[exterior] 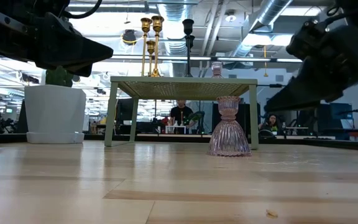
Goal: Pick & Place candle stick holders
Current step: Put the violet candle holder on the shelf
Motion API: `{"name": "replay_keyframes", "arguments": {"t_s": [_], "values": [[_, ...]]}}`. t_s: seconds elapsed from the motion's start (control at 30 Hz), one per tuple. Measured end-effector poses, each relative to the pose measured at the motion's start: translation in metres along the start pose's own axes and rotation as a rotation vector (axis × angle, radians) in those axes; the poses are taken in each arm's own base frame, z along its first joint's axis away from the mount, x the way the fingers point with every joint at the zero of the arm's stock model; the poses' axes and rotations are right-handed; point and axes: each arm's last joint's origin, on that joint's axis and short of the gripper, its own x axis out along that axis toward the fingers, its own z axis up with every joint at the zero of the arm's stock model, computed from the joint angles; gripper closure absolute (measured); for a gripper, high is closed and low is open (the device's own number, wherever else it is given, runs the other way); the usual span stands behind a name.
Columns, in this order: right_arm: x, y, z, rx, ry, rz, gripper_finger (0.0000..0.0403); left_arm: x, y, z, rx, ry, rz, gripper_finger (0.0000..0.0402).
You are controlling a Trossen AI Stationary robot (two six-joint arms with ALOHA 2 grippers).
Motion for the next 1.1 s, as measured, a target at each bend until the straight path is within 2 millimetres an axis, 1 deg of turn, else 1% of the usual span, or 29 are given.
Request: {"name": "replay_keyframes", "arguments": {"t_s": [0.1,0.3,0.37,0.43,0.57,0.77,1.0,1.1], "values": [[0.008,0.004,-0.002,-0.013,-0.046,0.02,0.0262,0.0,0.0,0.0,0.0,0.0,0.0,0.0394],[0.027,0.008,0.0,-0.013,-0.068,0.002,0.0181,0.0,0.0,0.0,0.001,0.001,0.0,0.0394],[0.033,0.009,0.003,-0.009,-0.068,-0.012,0.0164,0.0,0.0,0.0,0.001,0.001,0.0,0.0394],[0.042,0.01,0.007,-0.002,-0.071,-0.027,0.0156,0.0,0.0,0.0,0.001,0.001,0.0,0.0394],[0.055,0.01,0.013,0.01,-0.074,-0.053,0.0155,0.0,0.0,0.0,0.001,0.001,0.0,0.0394],[0.069,0.007,0.015,0.018,-0.067,-0.091,0.0167,0.0,0.0,0.0,0.001,0.002,0.0,0.0394],[0.077,0.004,0.022,0.036,-0.081,-0.11,0.0185,0.0,0.0,-0.001,0.003,0.006,-0.001,0.0394],[0.078,0.003,0.024,0.042,-0.088,-0.113,0.0204,0.0,0.0,-0.001,0.003,0.007,-0.001,0.0394]]}}
